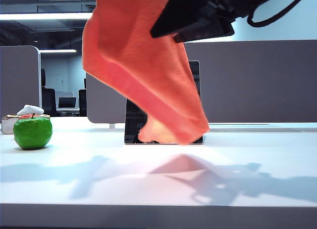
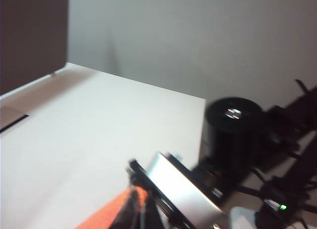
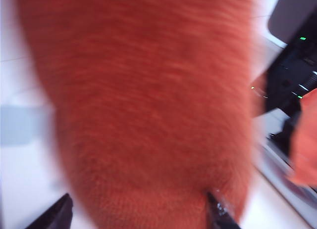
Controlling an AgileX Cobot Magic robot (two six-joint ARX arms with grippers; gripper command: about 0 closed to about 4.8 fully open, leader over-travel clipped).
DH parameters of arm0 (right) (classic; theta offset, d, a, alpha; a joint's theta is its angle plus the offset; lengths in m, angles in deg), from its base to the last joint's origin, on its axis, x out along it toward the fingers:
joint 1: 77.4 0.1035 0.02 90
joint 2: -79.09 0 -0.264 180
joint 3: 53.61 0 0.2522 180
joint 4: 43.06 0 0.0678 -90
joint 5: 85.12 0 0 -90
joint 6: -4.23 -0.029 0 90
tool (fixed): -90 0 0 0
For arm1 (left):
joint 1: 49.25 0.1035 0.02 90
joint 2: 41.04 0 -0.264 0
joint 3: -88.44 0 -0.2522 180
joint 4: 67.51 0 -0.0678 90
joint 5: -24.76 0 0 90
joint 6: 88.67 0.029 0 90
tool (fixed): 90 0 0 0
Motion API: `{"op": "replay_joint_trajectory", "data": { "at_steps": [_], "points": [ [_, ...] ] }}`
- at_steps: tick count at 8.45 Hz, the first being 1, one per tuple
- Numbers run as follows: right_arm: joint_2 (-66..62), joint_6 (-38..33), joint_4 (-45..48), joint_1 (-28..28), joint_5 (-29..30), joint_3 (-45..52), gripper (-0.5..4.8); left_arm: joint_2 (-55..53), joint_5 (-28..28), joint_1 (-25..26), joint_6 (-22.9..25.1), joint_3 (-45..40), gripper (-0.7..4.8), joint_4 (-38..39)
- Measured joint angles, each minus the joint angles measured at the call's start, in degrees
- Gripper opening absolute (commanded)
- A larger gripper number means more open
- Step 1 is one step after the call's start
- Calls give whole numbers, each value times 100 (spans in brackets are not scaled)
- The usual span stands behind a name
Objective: Pick up the cloth from the table and use it to cover the mirror.
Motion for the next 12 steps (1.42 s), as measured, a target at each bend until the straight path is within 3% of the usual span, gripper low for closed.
{"op": "replay_joint_trajectory", "data": {
  "at_steps": [1,2,3,5,6,7,8,9,11,12],
  "points": [
    [2,0,0,-96,-2,0,338,2,72,2,-2,0,-6,28],
    [4,0,-2,-407,-22,0,338,0,396,37,9,0,-6,129],
    [28,0,-4,-1069,-4,0,338,0,925,81,11,0,-6,190],
    [28,-2,-20,-1484,203,0,338,0,1482,68,9,0,-6,205],
    [28,-7,-85,-1528,660,0,338,0,2277,70,9,0,-6,210],
    [28,-7,-195,-1537,1193,0,338,2,2693,70,-15,0,-6,208],
    [28,-7,-669,-1530,2282,0,338,0,2983,70,-240,0,-6,210],
    [28,-4,-798,-1532,2472,0,338,0,3058,70,-275,0,-6,210],
    [31,339,-1447,-1532,3788,0,338,2,3289,68,-879,0,-6,210],
    [31,492,-1552,-1532,3891,0,338,2,3292,66,-914,0,-6,210]
  ]
}}
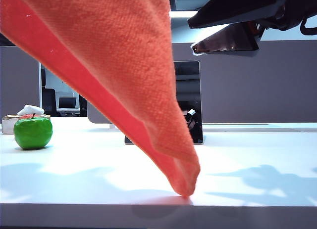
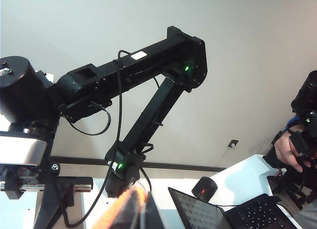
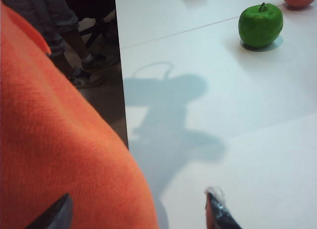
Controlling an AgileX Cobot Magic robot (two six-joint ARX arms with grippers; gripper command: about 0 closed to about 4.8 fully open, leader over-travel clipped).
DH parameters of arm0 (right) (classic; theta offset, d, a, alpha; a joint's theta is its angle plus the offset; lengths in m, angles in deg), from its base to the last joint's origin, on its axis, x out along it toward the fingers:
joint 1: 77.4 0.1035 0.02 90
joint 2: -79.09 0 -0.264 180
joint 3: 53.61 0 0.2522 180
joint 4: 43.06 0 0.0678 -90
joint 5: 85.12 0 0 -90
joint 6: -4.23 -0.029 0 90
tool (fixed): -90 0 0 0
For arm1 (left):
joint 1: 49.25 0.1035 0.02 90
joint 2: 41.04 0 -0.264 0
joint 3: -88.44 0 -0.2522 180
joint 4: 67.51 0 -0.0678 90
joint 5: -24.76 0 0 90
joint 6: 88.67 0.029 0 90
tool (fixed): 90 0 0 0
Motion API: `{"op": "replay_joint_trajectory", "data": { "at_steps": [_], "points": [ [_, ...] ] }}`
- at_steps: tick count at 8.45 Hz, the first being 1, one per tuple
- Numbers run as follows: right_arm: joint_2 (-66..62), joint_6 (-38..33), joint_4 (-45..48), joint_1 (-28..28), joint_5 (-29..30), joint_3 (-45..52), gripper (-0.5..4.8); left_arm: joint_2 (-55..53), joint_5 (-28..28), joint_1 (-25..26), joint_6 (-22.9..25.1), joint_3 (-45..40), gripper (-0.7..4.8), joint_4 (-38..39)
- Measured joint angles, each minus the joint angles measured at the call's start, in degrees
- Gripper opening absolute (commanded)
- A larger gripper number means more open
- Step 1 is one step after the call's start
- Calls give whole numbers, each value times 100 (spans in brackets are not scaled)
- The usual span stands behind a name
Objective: Pick up the cloth from the table and use it to cover the mirror.
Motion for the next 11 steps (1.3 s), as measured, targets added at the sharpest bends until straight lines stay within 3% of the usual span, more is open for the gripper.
{"op": "replay_joint_trajectory", "data": {
  "at_steps": [2,4,6,7,8,9,11],
  "points": [
    [-2,240,-81,2,13,0,338,0,-94,-103,0,0,-6,-7],
    [-2,295,326,22,-153,0,338,-2,-1134,-398,4,0,-6,-382],
    [-4,304,442,24,-166,0,338,-2,-1335,-544,22,0,-6,-542],
    [-17,380,522,22,-181,0,338,0,-1558,-1204,-24,0,-6,-686],
    [-90,389,516,24,-149,0,338,0,-1668,-1285,-26,0,-6,-693],
    [-166,396,223,221,-20,0,338,2,-2400,-1314,-129,0,-6,-951],
    [-164,396,155,662,44,0,338,2,-2796,-1314,-129,0,-6,-1095]
  ]
}}
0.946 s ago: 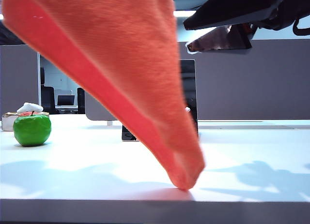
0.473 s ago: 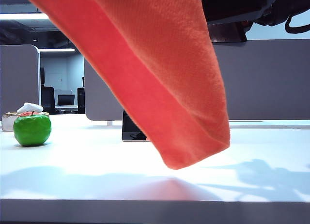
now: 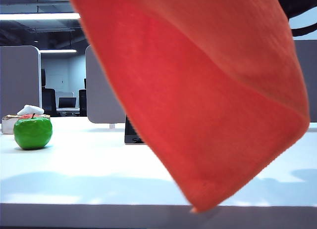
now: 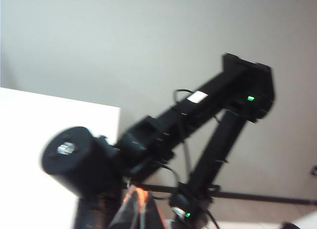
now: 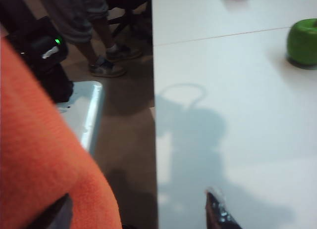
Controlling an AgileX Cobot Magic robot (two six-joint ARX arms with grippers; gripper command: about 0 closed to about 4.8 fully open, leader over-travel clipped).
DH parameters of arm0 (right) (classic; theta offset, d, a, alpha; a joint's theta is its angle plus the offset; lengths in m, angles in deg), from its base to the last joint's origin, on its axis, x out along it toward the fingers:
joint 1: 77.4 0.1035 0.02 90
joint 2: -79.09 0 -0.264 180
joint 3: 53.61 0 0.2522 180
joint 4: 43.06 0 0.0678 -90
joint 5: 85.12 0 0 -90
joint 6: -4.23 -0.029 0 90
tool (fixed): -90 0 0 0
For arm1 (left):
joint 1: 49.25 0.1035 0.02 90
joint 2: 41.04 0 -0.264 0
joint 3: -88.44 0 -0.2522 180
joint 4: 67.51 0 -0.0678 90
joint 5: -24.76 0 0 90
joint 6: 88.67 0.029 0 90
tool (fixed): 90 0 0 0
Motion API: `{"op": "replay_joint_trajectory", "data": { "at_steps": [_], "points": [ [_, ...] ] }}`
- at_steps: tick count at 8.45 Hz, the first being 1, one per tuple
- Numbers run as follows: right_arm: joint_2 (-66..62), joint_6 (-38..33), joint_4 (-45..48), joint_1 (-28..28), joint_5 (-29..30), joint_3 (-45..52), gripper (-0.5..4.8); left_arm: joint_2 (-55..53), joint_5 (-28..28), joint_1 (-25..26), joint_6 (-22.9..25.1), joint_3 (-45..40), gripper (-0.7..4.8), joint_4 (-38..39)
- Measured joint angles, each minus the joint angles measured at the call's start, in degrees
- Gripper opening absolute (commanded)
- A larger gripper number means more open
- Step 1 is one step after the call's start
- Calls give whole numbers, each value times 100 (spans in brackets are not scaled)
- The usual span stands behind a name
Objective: Pick up the cloth from the table and use it to cover the mirror.
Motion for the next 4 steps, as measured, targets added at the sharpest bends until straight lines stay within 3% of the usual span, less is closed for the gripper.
{"op": "replay_joint_trajectory", "data": {
  "at_steps": [4],
  "points": [
    [-2,0,-39,203,42,0,338,-2,-866,46,76,0,-6,2]
  ]
}}
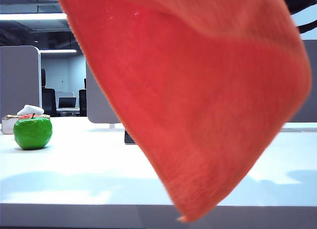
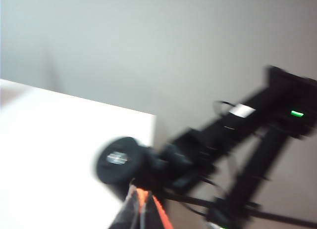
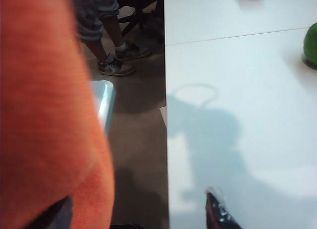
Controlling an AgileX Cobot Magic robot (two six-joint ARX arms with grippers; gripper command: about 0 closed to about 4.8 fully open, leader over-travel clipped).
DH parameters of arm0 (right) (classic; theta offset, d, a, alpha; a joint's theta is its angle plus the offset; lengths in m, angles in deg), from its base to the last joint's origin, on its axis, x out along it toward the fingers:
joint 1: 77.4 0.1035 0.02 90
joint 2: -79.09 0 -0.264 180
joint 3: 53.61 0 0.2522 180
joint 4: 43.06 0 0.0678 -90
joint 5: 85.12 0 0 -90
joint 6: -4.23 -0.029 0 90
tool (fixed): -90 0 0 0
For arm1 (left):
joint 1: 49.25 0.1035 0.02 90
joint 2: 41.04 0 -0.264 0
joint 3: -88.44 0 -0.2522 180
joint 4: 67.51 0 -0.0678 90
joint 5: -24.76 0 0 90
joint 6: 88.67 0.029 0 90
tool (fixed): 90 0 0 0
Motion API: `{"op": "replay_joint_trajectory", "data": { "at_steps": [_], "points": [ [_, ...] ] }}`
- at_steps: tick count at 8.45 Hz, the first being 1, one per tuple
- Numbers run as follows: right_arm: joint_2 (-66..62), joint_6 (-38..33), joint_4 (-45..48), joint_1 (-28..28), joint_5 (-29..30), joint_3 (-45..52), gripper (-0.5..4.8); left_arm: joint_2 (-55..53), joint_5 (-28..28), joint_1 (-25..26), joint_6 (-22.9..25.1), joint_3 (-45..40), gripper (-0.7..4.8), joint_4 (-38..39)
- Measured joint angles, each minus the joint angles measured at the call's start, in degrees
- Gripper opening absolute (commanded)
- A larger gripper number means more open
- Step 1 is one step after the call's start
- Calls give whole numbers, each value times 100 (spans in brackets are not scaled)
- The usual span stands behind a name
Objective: Pick up the cloth from the table and use it to cover the mirror.
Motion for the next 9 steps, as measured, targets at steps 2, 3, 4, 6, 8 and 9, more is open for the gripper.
{"op": "replay_joint_trajectory", "data": {
  "at_steps": [2,3,4,6,8,9],
  "points": [
    [2,-2,2,101,15,0,338,0,-214,81,94,0,-6,2],
    [2,-4,0,142,22,0,338,0,-326,116,131,0,-6,7],
    [2,-4,0,179,24,0,338,0,-468,122,162,0,-6,26],
    [2,-7,2,254,28,0,338,0,-817,127,186,0,-6,107],
    [2,-20,2,308,31,0,338,0,-1198,122,216,0,-6,197],
    [2,-22,0,350,28,0,338,0,-1622,120,286,0,-6,282]
  ]
}}
